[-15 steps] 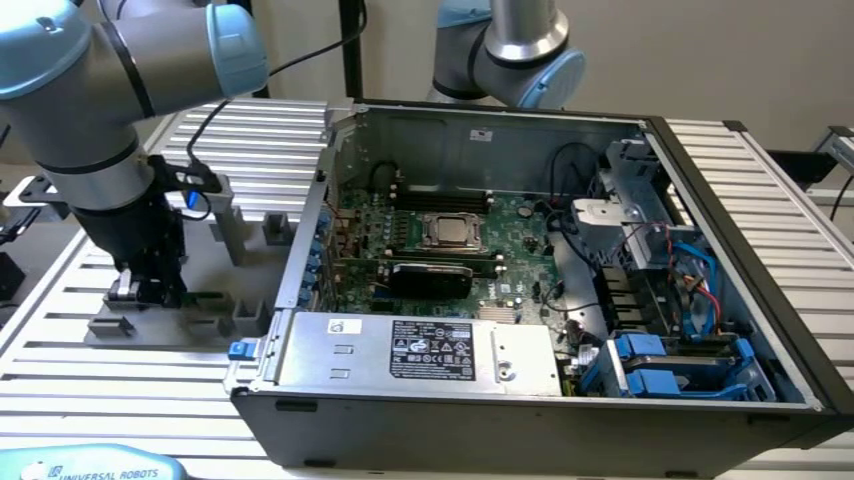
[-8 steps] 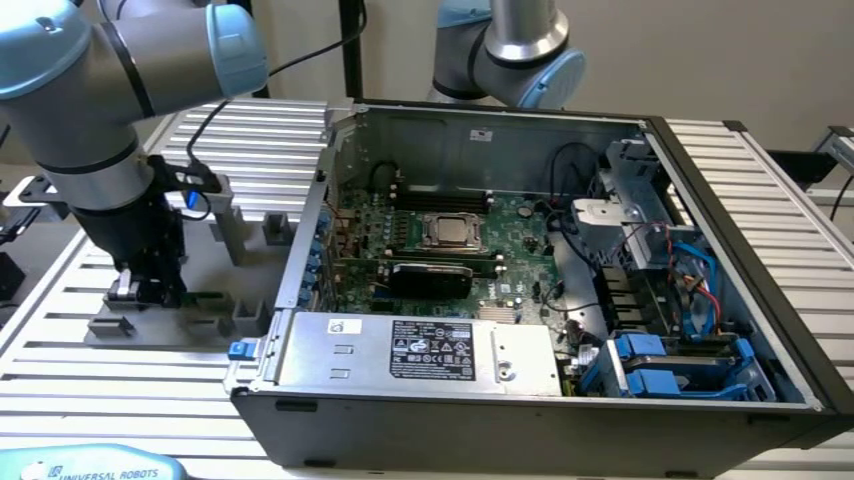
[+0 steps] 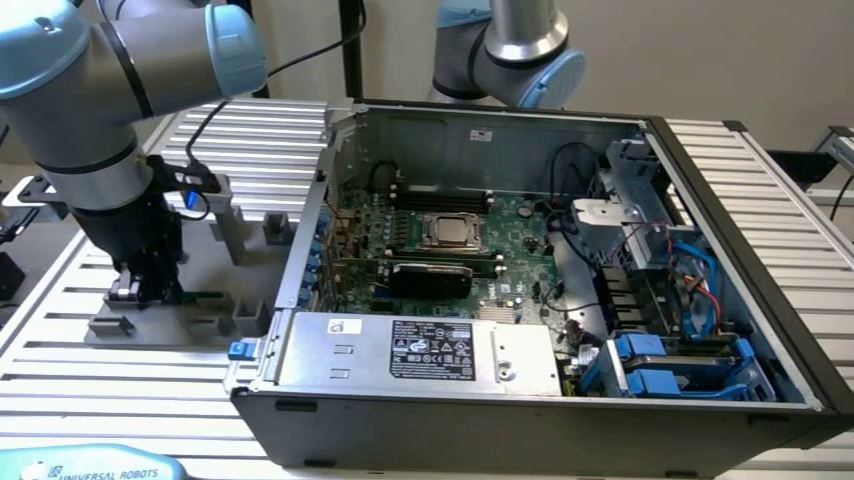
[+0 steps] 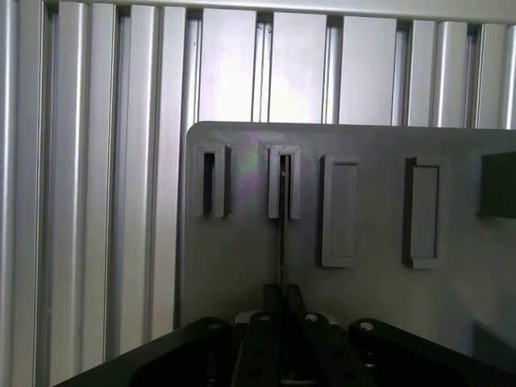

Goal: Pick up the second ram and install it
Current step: 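Pick up the second ram and move it above second insertion slot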

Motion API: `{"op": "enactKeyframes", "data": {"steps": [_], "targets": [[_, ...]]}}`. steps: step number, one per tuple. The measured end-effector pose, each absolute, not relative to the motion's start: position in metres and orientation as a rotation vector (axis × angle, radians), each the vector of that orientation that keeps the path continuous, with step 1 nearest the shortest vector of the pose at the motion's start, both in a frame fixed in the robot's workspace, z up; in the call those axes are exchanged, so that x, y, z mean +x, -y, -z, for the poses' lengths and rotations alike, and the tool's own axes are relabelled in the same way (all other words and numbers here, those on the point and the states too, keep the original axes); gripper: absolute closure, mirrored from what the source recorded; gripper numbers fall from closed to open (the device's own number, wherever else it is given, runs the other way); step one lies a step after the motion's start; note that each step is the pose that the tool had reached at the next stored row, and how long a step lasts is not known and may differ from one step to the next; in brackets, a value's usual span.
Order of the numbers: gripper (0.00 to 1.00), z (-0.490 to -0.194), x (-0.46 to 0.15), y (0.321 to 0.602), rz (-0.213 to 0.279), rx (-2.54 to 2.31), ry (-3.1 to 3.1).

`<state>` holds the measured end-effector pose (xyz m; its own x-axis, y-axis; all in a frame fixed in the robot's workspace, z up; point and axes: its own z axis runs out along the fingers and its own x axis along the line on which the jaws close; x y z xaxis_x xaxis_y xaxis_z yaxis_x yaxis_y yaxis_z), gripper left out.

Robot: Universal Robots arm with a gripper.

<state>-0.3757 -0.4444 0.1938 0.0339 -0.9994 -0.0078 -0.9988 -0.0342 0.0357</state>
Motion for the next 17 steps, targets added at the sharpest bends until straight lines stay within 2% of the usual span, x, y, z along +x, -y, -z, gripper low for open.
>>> {"op": "enactKeyframes", "data": {"steps": [17], "targets": [[0.86, -0.1935, -0.3757, 0.4444, 0.043, 2.211, 2.199]]}}
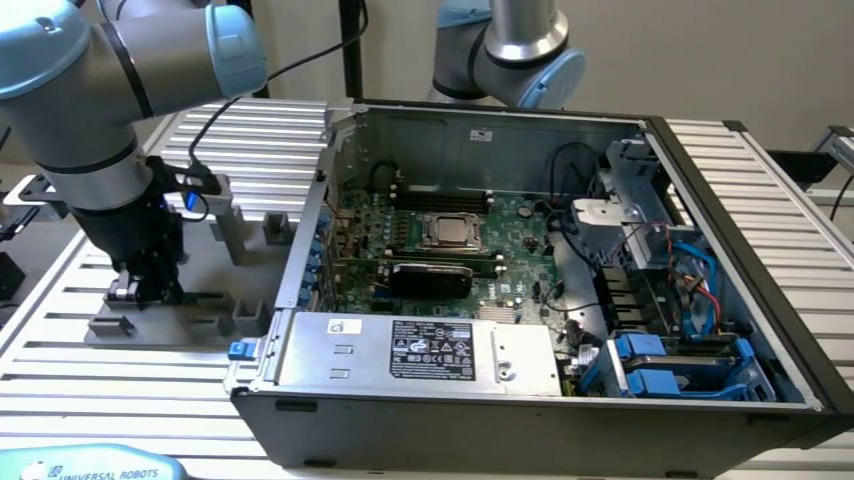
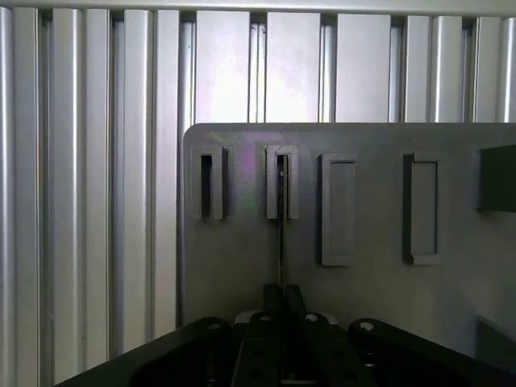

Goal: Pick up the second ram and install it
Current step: 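Pick up the second ram and move it above second insertion slot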

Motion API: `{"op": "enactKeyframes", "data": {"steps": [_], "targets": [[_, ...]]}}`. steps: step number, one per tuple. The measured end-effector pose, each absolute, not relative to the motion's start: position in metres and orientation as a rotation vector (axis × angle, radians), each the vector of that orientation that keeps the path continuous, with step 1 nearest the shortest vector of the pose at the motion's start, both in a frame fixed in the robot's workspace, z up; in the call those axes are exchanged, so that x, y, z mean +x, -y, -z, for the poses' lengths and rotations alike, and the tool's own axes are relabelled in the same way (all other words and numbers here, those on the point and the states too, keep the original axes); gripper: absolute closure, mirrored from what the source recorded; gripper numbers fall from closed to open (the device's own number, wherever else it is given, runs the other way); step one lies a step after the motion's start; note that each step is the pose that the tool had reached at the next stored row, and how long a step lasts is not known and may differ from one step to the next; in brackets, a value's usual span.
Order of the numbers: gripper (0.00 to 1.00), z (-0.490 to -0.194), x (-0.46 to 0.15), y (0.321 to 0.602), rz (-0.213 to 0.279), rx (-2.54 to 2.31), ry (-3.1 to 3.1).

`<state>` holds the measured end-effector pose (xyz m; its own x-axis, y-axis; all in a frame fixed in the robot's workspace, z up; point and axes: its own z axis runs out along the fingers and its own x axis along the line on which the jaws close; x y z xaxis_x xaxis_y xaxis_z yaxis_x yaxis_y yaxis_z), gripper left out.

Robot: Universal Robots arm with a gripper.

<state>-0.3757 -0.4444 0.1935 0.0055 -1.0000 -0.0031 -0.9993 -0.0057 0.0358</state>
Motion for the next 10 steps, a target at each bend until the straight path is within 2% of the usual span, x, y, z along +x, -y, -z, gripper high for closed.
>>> {"op": "enactKeyframes", "data": {"steps": [10], "targets": [[0.86, -0.206, -0.376, 0.444, 0.043, 2.211, 2.199]]}}
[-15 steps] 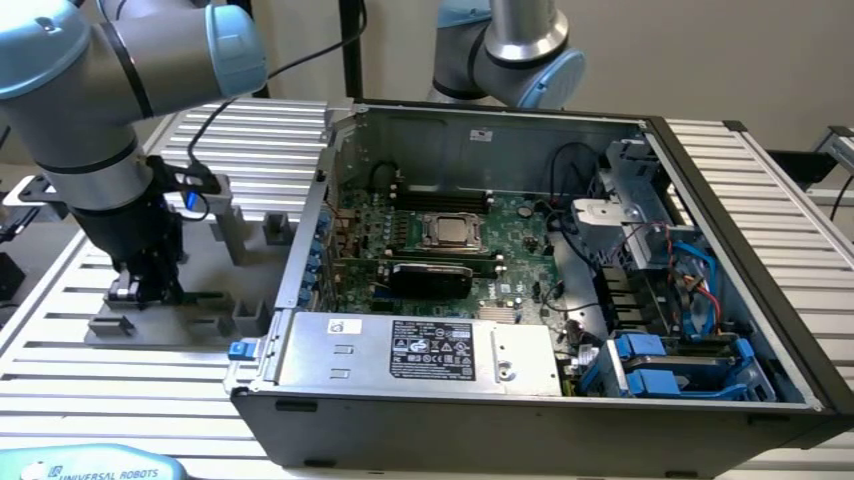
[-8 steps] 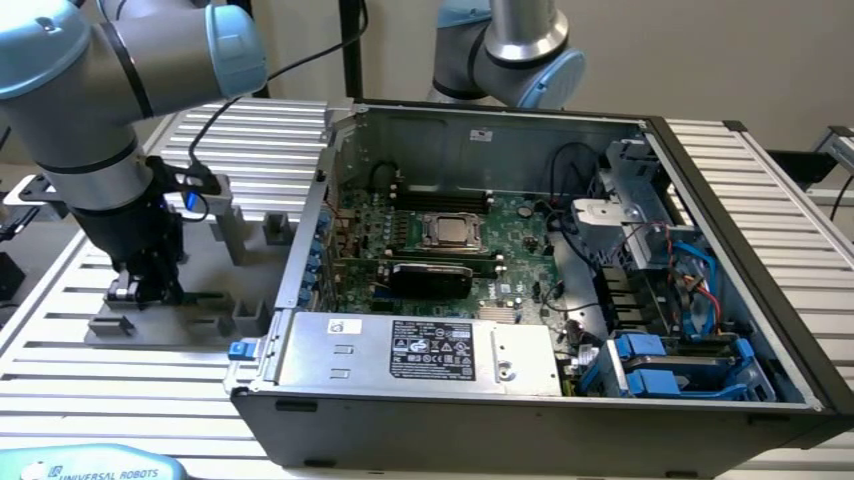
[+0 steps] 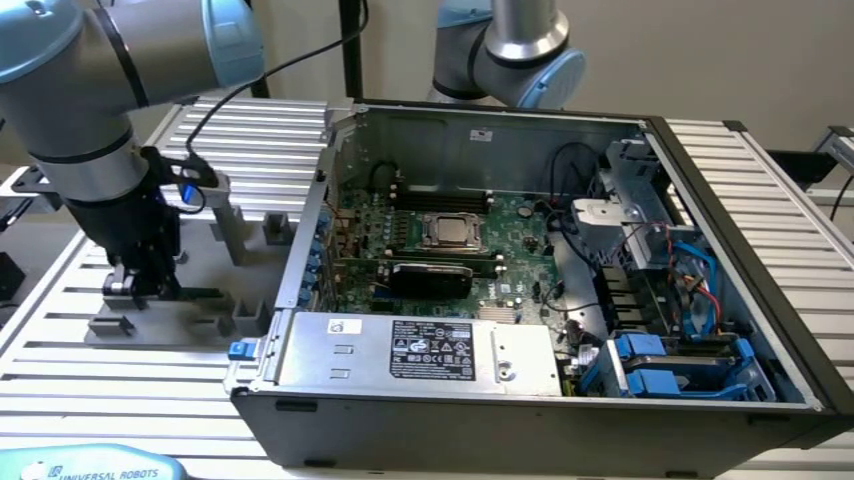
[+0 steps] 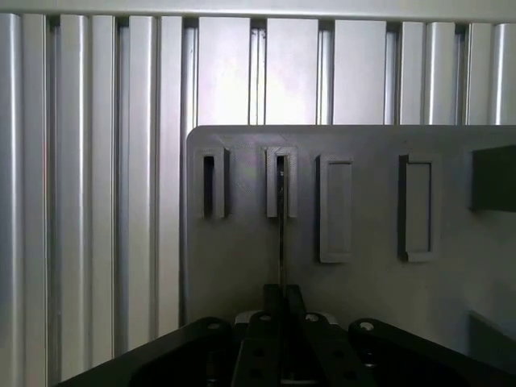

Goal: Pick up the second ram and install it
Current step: 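Pick up the second ram and move it above second insertion slot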

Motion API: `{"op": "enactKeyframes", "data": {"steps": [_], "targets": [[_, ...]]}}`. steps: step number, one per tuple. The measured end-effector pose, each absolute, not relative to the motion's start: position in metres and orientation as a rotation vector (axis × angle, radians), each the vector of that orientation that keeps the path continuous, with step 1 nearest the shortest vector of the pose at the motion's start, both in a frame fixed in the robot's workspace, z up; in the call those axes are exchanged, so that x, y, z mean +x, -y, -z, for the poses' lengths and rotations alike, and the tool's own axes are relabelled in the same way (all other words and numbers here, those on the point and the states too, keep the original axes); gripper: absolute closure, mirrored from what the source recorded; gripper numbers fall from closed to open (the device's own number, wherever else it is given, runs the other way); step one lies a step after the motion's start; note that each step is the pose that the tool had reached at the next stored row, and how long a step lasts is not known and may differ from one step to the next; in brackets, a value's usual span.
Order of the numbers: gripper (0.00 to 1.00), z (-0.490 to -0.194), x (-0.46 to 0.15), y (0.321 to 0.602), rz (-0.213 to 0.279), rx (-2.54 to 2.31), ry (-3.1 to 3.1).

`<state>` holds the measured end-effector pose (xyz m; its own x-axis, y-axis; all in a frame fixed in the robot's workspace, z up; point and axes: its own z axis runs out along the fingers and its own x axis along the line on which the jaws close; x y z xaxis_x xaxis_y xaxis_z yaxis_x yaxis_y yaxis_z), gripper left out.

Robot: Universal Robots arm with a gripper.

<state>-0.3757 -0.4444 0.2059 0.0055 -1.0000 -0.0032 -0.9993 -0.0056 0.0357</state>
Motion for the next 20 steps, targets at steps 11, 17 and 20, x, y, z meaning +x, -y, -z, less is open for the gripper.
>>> {"op": "enactKeyframes", "data": {"steps": [11, 17, 20], "targets": [[0.86, -0.255, -0.376, 0.444, 0.043, 2.211, 2.199], [0.86, -0.282, -0.373, 0.444, 0.043, 2.211, 2.199], [0.86, -0.296, -0.366, 0.444, 0.043, 2.211, 2.199]]}}
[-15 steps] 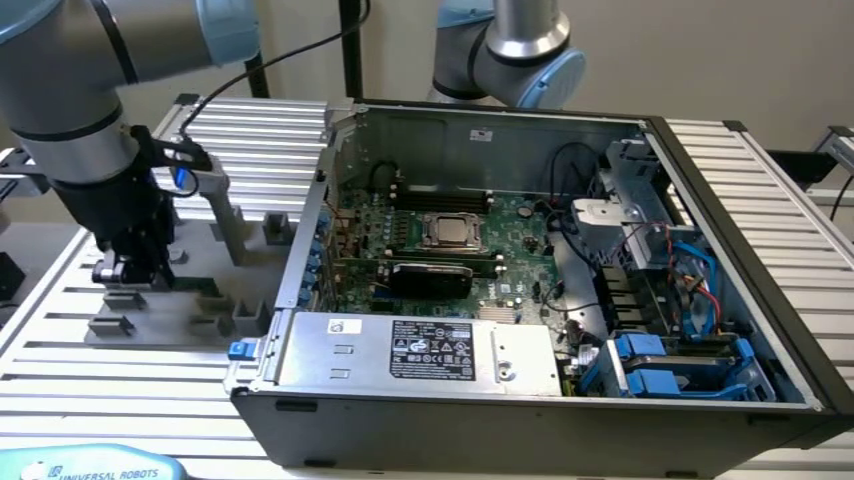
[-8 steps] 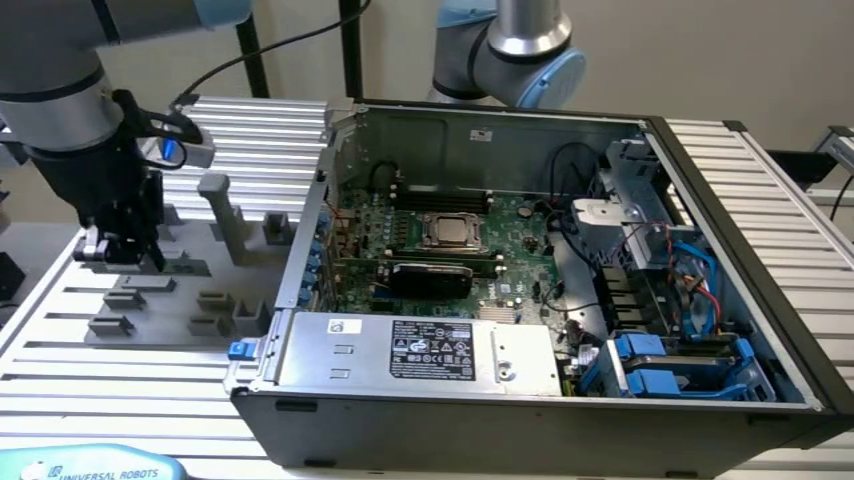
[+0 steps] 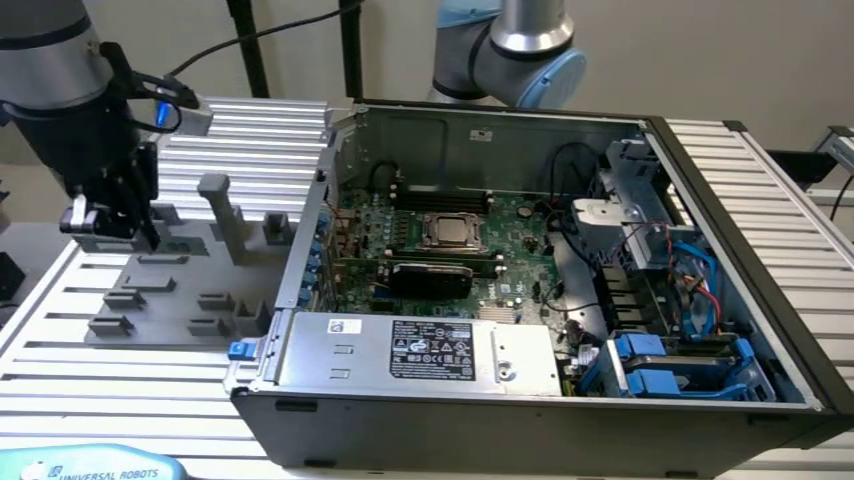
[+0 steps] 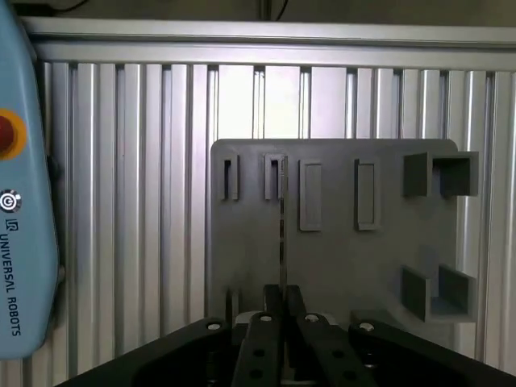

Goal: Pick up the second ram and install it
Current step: 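Pick up the second ram and move it above second insertion slot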

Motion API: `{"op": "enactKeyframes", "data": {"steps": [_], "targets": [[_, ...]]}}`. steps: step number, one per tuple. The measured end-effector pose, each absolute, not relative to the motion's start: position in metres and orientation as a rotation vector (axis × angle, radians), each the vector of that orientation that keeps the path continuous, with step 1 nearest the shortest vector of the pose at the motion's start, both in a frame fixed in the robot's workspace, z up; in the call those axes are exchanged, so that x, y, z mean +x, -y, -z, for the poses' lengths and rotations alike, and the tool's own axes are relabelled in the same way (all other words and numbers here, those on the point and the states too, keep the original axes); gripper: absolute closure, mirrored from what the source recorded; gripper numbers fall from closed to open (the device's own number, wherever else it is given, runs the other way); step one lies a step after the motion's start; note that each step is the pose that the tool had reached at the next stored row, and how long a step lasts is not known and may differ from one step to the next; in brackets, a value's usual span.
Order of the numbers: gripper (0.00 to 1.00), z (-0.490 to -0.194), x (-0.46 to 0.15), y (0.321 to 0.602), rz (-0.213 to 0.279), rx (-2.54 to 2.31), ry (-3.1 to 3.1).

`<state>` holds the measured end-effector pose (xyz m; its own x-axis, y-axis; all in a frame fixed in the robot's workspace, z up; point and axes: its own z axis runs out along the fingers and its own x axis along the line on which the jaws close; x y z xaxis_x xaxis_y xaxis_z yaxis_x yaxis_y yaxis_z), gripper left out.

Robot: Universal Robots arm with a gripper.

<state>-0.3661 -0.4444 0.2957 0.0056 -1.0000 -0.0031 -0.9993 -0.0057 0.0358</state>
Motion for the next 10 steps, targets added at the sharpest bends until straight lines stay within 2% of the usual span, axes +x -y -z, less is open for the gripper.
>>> {"op": "enactKeyframes", "data": {"steps": [10], "targets": [[0.86, -0.341, -0.331, 0.444, 0.048, 2.214, 2.200]]}}
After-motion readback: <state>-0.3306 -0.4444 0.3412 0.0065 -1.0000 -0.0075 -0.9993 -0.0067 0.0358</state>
